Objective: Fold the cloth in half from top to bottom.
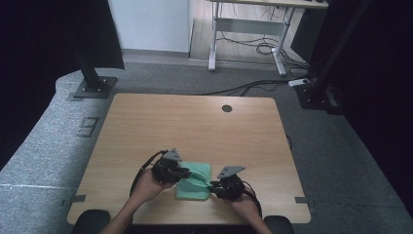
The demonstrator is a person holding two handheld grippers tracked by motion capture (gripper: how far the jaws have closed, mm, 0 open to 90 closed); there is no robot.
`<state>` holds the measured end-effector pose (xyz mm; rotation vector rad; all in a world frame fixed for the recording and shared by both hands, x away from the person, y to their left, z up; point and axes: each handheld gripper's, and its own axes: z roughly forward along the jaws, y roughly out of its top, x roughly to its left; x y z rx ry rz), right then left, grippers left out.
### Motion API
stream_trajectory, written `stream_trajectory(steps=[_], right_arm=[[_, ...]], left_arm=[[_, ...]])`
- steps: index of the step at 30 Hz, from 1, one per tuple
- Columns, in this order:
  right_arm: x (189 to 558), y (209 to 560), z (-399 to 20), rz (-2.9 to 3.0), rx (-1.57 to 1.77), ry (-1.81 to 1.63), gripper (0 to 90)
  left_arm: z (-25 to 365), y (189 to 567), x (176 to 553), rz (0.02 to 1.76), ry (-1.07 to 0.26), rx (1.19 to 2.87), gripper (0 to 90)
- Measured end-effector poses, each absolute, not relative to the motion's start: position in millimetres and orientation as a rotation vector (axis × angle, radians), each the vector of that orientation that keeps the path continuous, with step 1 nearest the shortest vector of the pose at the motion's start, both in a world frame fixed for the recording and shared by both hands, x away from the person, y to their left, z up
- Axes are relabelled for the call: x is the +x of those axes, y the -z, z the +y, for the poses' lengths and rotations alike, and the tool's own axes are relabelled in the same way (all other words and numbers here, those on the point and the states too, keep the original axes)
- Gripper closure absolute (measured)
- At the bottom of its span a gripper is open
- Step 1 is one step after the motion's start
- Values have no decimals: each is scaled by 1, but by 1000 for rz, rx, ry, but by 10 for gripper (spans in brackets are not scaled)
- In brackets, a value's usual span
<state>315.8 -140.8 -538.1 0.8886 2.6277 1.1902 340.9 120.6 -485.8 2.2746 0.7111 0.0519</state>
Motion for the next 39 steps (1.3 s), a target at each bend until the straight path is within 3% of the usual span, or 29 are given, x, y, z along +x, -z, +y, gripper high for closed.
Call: stream_trajectory(steps=[7, 11, 15, 20, 25, 32, 39], right_arm=[[309, 534, -150, 2627, 894, -1205, 678], [305, 531, -161, 2612, 925, -1218, 652], [305, 526, -172, 2571, 953, -1228, 598], [318, 514, -162, 2522, 968, -1251, 435], [331, 513, -141, 2506, 988, -1210, 316], [336, 536, -130, 2546, 1032, -1047, 214], [328, 541, -131, 2532, 997, -1011, 210]], left_arm=[[133, 504, 322, 742, -21, 2298, 766], [140, 511, 316, 764, 3, 2279, 696], [148, 505, 312, 770, -9, 2243, 518], [152, 489, 321, 810, -67, 2177, 288], [144, 496, 340, 897, -147, 2162, 204], [145, 526, 334, 978, -180, 2236, 144], [144, 536, 322, 986, -228, 2284, 145]])
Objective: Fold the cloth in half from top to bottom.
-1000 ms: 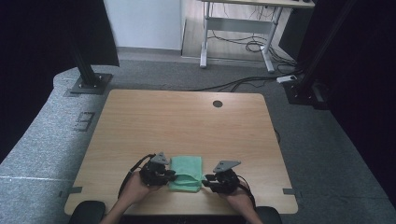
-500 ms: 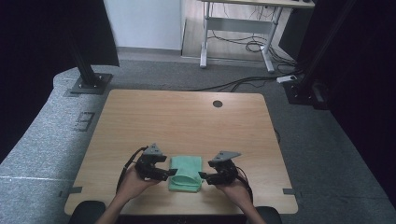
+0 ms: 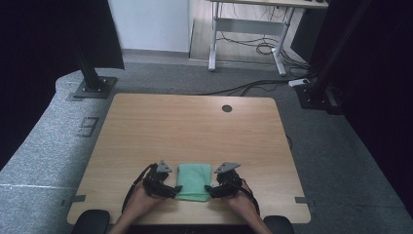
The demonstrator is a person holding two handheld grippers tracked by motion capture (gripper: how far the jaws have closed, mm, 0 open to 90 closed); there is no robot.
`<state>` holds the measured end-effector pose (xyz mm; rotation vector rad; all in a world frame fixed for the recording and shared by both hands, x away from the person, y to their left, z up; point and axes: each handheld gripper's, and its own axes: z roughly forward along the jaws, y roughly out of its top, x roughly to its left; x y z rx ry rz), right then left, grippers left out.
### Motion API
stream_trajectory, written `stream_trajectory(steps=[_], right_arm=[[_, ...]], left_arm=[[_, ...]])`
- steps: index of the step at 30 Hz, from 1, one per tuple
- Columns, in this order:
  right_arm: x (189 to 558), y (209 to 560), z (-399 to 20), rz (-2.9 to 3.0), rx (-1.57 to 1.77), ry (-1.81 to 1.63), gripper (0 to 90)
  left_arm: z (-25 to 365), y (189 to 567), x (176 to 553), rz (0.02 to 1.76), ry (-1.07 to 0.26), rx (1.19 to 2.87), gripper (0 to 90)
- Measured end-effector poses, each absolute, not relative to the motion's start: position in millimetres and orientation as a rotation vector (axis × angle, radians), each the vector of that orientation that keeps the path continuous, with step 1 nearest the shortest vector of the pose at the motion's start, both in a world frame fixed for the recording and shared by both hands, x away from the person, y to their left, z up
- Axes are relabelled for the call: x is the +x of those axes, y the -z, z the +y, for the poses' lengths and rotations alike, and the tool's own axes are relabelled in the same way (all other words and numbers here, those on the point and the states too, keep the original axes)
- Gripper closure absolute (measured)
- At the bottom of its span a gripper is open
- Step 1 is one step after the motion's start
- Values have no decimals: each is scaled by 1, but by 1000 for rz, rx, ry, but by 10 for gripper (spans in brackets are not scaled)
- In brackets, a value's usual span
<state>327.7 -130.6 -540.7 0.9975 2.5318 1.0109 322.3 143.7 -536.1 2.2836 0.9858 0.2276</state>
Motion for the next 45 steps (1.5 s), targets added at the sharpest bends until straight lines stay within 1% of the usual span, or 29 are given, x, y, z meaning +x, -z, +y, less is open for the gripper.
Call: stream_trajectory(steps=[2, 5, 9, 12, 14, 17, 19, 22, 23, 28, 33, 35, 36, 39, 41, 45], right_arm=[[328, 541, -129, 2531, 975, -993, 208], [329, 541, -128, 2521, 953, -978, 206], [340, 542, -129, 2494, 968, -986, 213], [353, 542, -131, 2490, 996, -997, 257], [361, 541, -132, 2487, 1022, -1004, 294], [365, 537, -134, 2482, 1042, -1022, 347], [361, 532, -135, 2481, 1034, -1058, 384], [352, 525, -137, 2496, 1005, -1116, 441], [349, 523, -136, 2502, 997, -1136, 461], [337, 526, -129, 2578, 897, -1130, 542], [334, 538, -122, 2604, 831, -1016, 660], [333, 537, -122, 2601, 817, -1020, 746], [333, 536, -122, 2601, 808, -1020, 768], [331, 534, -120, 2599, 789, -1019, 814], [331, 532, -120, 2601, 781, -1021, 824], [330, 524, -121, 2594, 772, -1039, 821]], left_arm=[[143, 538, 324, 990, -239, 2279, 142], [142, 538, 327, 966, -300, 2294, 138], [141, 540, 340, 981, -336, 2271, 138], [139, 541, 355, 992, -362, 2258, 135], [137, 541, 364, 1000, -355, 2244, 142], [137, 538, 366, 1003, -334, 2223, 166], [138, 534, 362, 994, -331, 2200, 201], [139, 527, 355, 968, -290, 2167, 255], [138, 526, 352, 958, -280, 2164, 289], [139, 528, 343, 927, -268, 2199, 395], [139, 534, 343, 890, -211, 2231, 551], [137, 535, 343, 869, -199, 2241, 628], [136, 534, 343, 856, -198, 2247, 667], [133, 532, 342, 842, -200, 2252, 773], [134, 531, 343, 843, -188, 2240, 832], [136, 522, 344, 845, -185, 2197, 849]])
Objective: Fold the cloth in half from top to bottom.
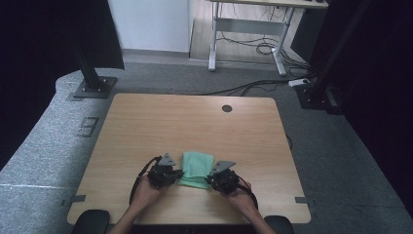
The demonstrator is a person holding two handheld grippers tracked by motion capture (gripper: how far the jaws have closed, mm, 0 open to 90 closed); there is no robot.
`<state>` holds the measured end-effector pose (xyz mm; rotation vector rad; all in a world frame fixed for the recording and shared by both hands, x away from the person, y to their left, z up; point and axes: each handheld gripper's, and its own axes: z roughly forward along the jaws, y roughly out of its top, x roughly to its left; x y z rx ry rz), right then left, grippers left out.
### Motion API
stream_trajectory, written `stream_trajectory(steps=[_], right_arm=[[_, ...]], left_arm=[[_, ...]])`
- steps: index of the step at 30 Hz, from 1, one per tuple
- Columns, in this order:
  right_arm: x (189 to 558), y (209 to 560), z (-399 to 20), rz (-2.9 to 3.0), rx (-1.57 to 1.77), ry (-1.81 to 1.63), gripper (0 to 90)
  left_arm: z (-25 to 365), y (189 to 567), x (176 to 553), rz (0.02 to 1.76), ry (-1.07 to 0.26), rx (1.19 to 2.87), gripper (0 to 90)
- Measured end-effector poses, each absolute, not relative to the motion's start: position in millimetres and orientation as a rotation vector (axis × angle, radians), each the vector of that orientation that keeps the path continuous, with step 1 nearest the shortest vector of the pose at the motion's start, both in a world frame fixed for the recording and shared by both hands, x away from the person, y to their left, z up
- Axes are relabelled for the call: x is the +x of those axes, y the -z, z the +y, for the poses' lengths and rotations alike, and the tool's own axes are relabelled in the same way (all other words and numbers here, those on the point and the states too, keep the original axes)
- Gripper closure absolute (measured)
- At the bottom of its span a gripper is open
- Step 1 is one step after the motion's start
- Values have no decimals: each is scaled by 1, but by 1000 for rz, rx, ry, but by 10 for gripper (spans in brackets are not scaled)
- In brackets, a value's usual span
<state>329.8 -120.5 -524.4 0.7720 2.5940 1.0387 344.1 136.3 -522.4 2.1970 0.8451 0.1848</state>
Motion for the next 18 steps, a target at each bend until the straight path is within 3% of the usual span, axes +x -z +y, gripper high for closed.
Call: stream_trajectory(steps=[9, 18], right_arm=[[322, 504, -124, 2573, 770, -1088, 819], [307, 532, -121, 2673, 801, -1050, 816]], left_arm=[[139, 509, 334, 836, -152, 2170, 829], [143, 526, 320, 862, -102, 2221, 798]])
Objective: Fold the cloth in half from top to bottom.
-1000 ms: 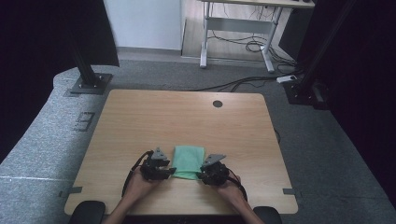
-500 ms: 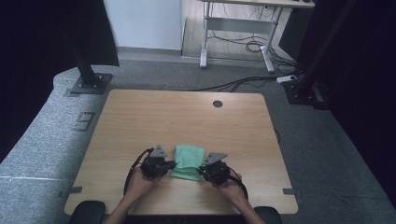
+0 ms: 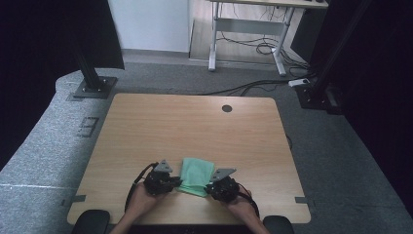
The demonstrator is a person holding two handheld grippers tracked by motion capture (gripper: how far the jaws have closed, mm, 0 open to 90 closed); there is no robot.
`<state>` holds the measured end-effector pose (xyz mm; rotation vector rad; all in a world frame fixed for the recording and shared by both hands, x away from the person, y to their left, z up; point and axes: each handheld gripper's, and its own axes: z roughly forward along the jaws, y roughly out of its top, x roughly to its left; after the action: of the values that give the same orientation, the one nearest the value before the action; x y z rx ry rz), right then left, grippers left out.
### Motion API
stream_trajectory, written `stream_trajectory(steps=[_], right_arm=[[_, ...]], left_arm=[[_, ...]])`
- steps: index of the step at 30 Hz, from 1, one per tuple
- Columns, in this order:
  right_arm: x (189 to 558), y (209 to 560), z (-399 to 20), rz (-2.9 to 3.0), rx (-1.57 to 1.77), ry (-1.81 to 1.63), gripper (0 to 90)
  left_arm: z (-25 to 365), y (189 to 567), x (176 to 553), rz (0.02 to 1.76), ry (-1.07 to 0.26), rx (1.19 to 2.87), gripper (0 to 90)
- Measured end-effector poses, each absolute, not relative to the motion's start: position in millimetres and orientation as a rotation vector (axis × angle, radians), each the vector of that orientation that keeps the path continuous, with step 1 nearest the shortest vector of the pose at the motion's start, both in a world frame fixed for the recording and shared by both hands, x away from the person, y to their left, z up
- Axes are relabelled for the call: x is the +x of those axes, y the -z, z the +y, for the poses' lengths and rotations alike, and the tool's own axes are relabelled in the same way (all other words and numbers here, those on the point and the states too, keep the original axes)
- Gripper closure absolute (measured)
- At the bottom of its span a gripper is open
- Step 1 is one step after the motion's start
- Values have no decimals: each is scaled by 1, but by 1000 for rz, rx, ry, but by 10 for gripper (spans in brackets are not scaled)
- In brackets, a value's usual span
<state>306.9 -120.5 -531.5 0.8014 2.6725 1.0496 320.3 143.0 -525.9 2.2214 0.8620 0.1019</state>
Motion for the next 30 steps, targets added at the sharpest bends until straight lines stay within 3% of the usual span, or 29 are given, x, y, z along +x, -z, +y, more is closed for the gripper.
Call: stream_trajectory(steps=[2, 6, 9, 14, 18, 24, 30], right_arm=[[306, 535, -120, 2675, 809, -1052, 816], [307, 534, -121, 2674, 810, -1047, 821], [307, 535, -121, 2672, 829, -1058, 822], [307, 535, -121, 2669, 821, -1052, 822], [308, 534, -121, 2671, 825, -1055, 822], [310, 533, -123, 2658, 844, -1065, 826], [311, 520, -126, 2621, 850, -1108, 830]], left_arm=[[144, 528, 320, 863, -92, 2220, 755], [144, 529, 317, 849, -107, 2239, 512], [144, 534, 315, 846, -126, 2272, 412], [138, 538, 316, 857, -210, 2285, 387], [133, 540, 318, 868, -194, 2247, 363], [116, 544, 316, 847, -269, 2267, 239], [106, 546, 316, 874, -333, 2254, 217]])
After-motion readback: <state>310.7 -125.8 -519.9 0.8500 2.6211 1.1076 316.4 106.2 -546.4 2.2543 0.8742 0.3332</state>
